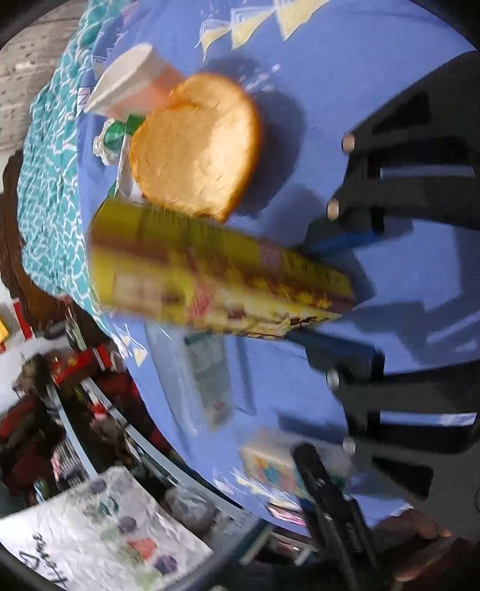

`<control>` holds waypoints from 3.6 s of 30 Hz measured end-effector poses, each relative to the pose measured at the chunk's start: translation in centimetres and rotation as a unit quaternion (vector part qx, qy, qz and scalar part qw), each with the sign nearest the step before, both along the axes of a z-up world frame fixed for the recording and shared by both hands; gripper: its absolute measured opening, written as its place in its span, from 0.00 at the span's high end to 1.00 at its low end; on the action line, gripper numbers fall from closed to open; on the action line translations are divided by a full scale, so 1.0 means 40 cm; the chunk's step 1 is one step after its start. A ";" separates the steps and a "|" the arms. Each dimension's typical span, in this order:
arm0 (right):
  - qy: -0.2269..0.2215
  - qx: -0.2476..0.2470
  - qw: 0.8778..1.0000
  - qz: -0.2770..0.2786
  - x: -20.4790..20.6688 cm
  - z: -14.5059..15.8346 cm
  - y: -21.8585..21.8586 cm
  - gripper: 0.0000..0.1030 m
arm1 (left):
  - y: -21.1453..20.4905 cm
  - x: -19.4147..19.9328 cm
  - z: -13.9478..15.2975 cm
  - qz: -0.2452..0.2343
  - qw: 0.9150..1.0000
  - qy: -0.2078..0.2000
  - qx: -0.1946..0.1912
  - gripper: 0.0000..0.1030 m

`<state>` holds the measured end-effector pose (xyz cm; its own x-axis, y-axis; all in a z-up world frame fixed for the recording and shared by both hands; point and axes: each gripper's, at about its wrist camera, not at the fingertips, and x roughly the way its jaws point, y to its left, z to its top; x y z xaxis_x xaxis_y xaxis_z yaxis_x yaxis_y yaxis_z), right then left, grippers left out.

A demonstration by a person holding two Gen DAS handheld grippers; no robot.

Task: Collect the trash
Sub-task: 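Grasp the sponge package with left tool while right tool grasps the yellow medicine box, then carry sponge package and yellow box to the beige bin and release both, then grasp the clear plastic bottle with left tool while right tool grasps orange peel, then carry the plastic bottle and orange peel toward the beige bin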

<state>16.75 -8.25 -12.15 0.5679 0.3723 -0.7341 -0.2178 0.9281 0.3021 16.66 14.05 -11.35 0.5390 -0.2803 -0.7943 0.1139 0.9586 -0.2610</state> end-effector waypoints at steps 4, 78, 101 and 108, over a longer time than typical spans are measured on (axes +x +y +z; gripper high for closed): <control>0.007 0.005 1.000 0.000 -0.119 -0.002 -0.085 0.73 | -0.119 -0.015 0.000 -0.072 0.997 0.011 -0.028 0.42; -0.059 -0.057 0.996 -0.044 -0.071 0.024 -0.279 0.14 | -0.197 0.103 0.020 -0.047 0.999 0.014 -0.019 0.17; -0.054 -0.119 0.991 -0.006 0.090 -0.006 -0.084 0.53 | -0.049 0.427 -0.022 -0.167 0.978 0.089 -0.089 0.08; -0.057 -0.088 0.995 0.000 0.005 -0.002 -0.096 0.59 | -0.201 0.209 -0.048 -0.201 0.975 0.087 -0.023 0.08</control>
